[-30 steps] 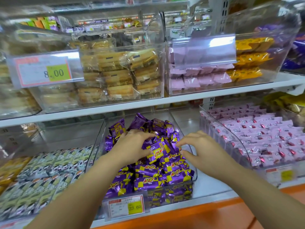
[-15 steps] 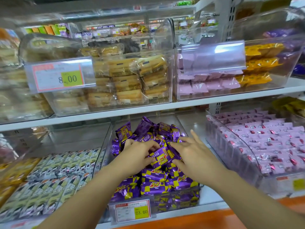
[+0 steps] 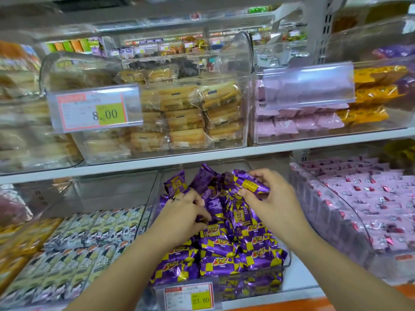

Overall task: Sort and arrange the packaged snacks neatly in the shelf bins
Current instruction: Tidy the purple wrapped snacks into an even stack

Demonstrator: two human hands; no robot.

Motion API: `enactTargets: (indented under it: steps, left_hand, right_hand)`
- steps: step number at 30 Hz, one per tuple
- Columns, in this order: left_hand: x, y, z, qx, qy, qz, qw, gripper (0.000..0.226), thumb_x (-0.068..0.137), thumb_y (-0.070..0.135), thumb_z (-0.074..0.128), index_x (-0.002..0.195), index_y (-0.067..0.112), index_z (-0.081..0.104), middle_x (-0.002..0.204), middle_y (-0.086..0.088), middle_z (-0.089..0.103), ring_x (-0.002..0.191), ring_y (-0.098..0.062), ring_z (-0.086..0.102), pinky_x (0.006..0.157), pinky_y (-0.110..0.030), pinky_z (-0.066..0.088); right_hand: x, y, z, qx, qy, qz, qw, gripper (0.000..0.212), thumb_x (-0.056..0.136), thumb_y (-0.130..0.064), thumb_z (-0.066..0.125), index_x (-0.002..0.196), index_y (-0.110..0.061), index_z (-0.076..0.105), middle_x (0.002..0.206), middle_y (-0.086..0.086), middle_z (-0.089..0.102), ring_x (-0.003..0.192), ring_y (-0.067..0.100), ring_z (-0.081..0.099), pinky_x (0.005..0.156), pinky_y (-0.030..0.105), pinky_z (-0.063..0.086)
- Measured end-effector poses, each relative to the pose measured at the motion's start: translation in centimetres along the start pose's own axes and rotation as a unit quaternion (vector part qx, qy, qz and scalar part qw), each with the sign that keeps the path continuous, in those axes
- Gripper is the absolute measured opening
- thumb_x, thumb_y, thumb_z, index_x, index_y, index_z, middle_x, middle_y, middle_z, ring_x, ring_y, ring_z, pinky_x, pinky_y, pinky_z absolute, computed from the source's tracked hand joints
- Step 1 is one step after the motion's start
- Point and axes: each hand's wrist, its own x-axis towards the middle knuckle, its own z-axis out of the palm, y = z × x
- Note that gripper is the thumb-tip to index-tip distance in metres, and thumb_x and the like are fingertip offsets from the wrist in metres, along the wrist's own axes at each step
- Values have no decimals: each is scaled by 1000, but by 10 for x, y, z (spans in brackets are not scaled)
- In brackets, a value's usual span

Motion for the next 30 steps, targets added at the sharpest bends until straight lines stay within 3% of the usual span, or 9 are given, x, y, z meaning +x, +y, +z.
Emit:
enactTargets:
  steps: [3, 8, 11, 13, 18, 20, 23, 25, 30]
  left_hand:
    - [7, 5, 3, 48, -22, -12, 999, 31, 91, 45, 54, 122, 43, 59, 124, 8, 37, 118, -16, 39, 97, -32, 34]
    - [16, -4, 2, 71, -31, -70, 995, 39, 92, 53, 47, 128, 39, 54, 135, 1, 35, 126, -22, 40, 102, -36, 33]
    - [16, -5, -1, 78, -28, -68, 994, 35, 91, 53, 49, 121, 38, 58, 131, 2, 38, 123, -21, 43, 101, -36, 33]
    - [15, 1, -4, 79, -28, -37, 996, 31, 89, 52, 52, 114, 38, 63, 123, 6, 46, 118, -18, 44, 99, -35, 33]
    - [15, 6, 1, 120, -160, -22, 980, 51, 88, 59, 51, 133, 36, 50, 130, 4, 55, 126, -20, 36, 103, -39, 27]
    - [17, 5, 1, 95, -175, -20, 980, 48, 89, 55, 52, 132, 35, 50, 123, 8, 60, 121, -18, 38, 101, -38, 27]
    - [17, 4, -2, 35, -185, -20, 982, 45, 88, 49, 58, 129, 33, 52, 111, 15, 61, 109, -15, 40, 97, -36, 26]
    - [16, 1, -3, -14, -191, -25, 981, 40, 86, 44, 62, 124, 34, 56, 104, 17, 59, 108, -13, 42, 96, -34, 26]
    - [10, -5, -12, -176, -214, -12, 961, 25, 84, 29, 68, 106, 37, 59, 106, 14, 57, 100, -8, 55, 90, -27, 43]
  right_hand:
    - [-3, 3, 0, -45, -15, -24, 999, 28, 78, -16, 72, 103, -23, 64, 93, -12, 56, 86, 2, 52, 76, 18, 40]
    - [-4, 7, -6, -61, -31, -8, 998, 29, 78, -19, 72, 105, -26, 65, 94, -16, 57, 83, 2, 55, 77, 14, 42]
    - [-4, 7, -8, -64, -37, -5, 997, 30, 78, -21, 73, 106, -27, 64, 96, -17, 58, 85, 4, 57, 80, 23, 46]
    - [-3, 6, -8, -58, -37, -8, 998, 31, 77, -21, 73, 106, -27, 64, 96, -17, 59, 85, 3, 58, 79, 22, 46]
    - [-3, 5, -7, -42, -53, -5, 998, 34, 75, -19, 77, 106, -25, 64, 81, -20, 59, 78, -7, 54, 70, 6, 41]
    - [-4, 5, -7, -42, -73, 0, 996, 39, 75, -19, 78, 110, -24, 63, 83, -23, 56, 76, -9, 53, 73, 5, 40]
    - [-7, 6, -6, -72, -110, -11, 991, 42, 77, -19, 76, 117, -20, 62, 94, -11, 64, 88, 2, 58, 86, 19, 47]
    - [-8, 6, -7, -105, -139, -24, 984, 42, 81, -19, 72, 121, -23, 59, 105, -5, 66, 95, 8, 60, 87, 21, 46]
    - [-10, 3, -9, -208, -221, -69, 950, 45, 90, -16, 55, 132, -32, 49, 129, -9, 56, 101, 12, 57, 85, 20, 40]
